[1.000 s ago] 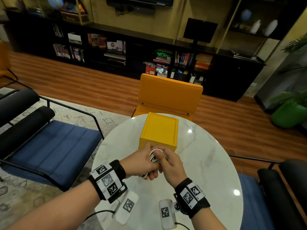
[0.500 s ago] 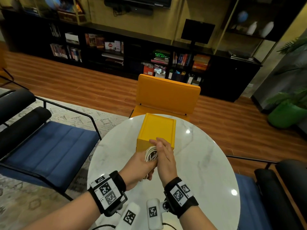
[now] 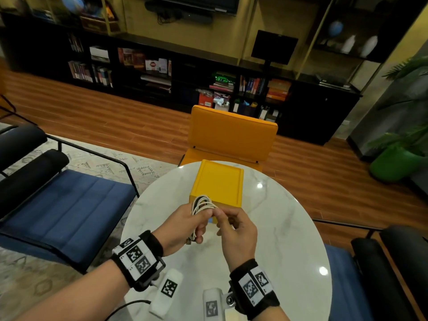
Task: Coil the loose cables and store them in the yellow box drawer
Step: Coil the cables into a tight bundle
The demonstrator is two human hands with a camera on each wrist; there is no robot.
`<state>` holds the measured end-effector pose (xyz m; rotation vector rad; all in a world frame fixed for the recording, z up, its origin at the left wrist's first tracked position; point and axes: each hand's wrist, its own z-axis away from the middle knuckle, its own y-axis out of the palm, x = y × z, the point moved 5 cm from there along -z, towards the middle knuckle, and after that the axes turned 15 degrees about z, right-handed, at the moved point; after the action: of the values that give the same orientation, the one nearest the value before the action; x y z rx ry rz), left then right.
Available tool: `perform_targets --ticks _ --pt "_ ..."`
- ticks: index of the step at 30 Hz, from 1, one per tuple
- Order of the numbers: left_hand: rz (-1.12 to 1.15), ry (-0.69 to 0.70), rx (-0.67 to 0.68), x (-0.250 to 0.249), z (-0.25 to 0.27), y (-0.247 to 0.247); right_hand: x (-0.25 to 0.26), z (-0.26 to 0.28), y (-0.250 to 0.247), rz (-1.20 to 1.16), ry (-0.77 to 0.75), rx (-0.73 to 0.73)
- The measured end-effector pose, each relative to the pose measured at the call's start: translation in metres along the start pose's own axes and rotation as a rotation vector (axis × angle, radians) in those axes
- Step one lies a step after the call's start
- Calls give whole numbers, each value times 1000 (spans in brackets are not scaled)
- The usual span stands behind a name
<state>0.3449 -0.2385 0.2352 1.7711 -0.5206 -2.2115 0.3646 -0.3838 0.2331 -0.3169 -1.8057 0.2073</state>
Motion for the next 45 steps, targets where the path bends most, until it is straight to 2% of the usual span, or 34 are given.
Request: perform_targets --ticks 3,7,8,11,12,14,18,20,23,25,27,29,31,35,40,43,45 --pt "40 -16 21 4 2 2 -3 -1 6 23 22 -23" --pt "63 -6 -108 11 1 1 -5 5 14 150 -5 -18" --pt "82 -6 -137 13 0 0 -6 7 17 169 -2 32" --pt "158 -25 -236 20 -3 -12 -7 18 35 284 -98 363" --pt "171 -43 -251 22 -3 -14 -8 21 38 315 -127 422" --pt "218 -76 -253 27 -1 -14 -9 20 37 318 -130 418" --pt "233 -120 -301 33 5 -13 -11 13 27 408 -68 310" --pt "210 -141 -311 31 7 -15 -5 10 18 442 -91 290" --pt "146 -192 -239 23 6 -19 6 7 0 372 -247 311" --pt "49 -214 -175 14 5 -22 14 10 -10 409 -402 406" --pt "-146 -209 -95 8 7 -21 21 13 -12 483 -510 527" --pt "-336 -211 18 10 10 -12 26 10 -4 509 -495 642" --pt "-406 -227 108 17 14 1 25 4 6 490 -421 700" --pt "-400 -183 82 21 14 12 15 -5 7 388 -400 588" --pt "-387 -190 -6 28 12 8 -5 -10 3 114 -227 493" --pt "-323 -189 36 27 11 8 -10 -12 2 30 -133 440" --pt "-305 -222 76 27 11 7 -11 -9 4 59 -152 407"
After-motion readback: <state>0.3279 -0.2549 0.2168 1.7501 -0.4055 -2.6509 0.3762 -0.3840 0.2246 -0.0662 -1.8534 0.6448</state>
